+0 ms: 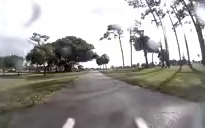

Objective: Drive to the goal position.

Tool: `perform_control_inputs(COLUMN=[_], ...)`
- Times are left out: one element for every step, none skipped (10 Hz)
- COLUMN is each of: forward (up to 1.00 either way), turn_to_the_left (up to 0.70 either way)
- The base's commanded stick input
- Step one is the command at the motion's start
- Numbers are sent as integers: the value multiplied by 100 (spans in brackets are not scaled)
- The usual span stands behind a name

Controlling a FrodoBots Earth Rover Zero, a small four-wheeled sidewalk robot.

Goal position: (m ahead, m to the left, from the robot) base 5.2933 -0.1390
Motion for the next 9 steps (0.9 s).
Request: perform_control_inputs(forward=[85,85,85,85,85,85,85,85,85], turn_to_the_left=[-7,-14,-9,-4,0,0,0,0,0])
